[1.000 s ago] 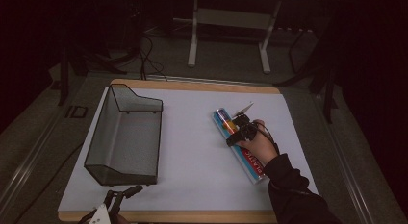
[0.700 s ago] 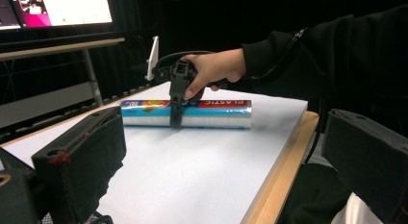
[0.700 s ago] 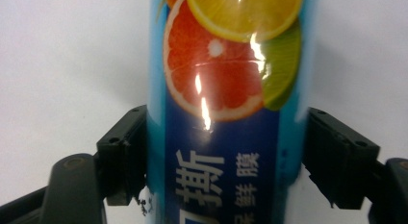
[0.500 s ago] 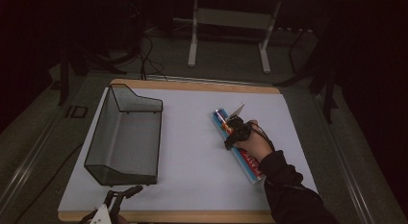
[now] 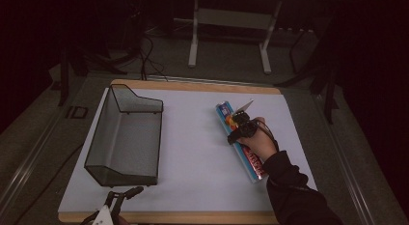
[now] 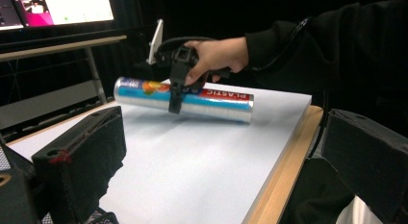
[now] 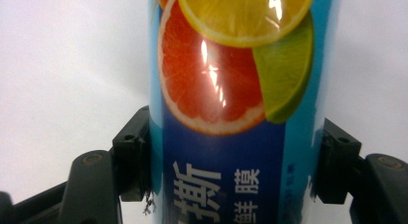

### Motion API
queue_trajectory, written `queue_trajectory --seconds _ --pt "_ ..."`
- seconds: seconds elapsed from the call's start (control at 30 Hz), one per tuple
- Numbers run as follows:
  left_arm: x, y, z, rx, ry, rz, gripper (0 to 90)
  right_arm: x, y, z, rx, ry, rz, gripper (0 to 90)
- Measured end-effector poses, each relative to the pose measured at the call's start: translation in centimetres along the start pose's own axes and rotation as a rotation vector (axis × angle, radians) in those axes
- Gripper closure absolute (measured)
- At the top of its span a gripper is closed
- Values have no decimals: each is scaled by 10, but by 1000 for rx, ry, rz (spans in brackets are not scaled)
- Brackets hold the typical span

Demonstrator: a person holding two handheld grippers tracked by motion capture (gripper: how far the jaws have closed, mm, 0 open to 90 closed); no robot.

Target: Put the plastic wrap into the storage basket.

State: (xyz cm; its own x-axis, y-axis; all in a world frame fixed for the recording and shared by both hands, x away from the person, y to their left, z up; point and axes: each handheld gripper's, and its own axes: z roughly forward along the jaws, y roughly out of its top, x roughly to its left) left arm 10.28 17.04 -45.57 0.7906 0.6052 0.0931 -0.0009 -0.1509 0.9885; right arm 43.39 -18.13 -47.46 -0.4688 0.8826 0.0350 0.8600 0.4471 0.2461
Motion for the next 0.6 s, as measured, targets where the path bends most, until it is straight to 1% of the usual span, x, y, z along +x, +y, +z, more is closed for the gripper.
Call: queue_trajectory --seconds 0.03,0.07,0.1,0.13,0.23,0.33,0.43,0.5,0.6 --pt "0 0 0 -1 0 0 25 1 1 -4 -13 -12 -9 318" --pt "0 0 0 -1 0 0 25 1 1 -4 -13 -12 -9 318" --pt "0 0 0 -1 1 0 25 2 1 -8 -30 -21 -17 318" --pt "0 0 0 1 1 0 25 3 3 -15 -46 -14 -14 318" --pt "0 0 0 1 2 2 25 6 6 -24 -70 -11 -13 318" --pt "0 0 0 5 3 4 25 9 10 -34 -101 3 -13 318" --pt "0 0 1 7 1 3 25 13 14 -44 -129 33 -9 318" --pt "0 0 0 7 1 4 25 19 18 -51 -151 49 -8 318" --pt "0 0 0 4 4 5 25 28 22 -62 -185 52 -26 318"
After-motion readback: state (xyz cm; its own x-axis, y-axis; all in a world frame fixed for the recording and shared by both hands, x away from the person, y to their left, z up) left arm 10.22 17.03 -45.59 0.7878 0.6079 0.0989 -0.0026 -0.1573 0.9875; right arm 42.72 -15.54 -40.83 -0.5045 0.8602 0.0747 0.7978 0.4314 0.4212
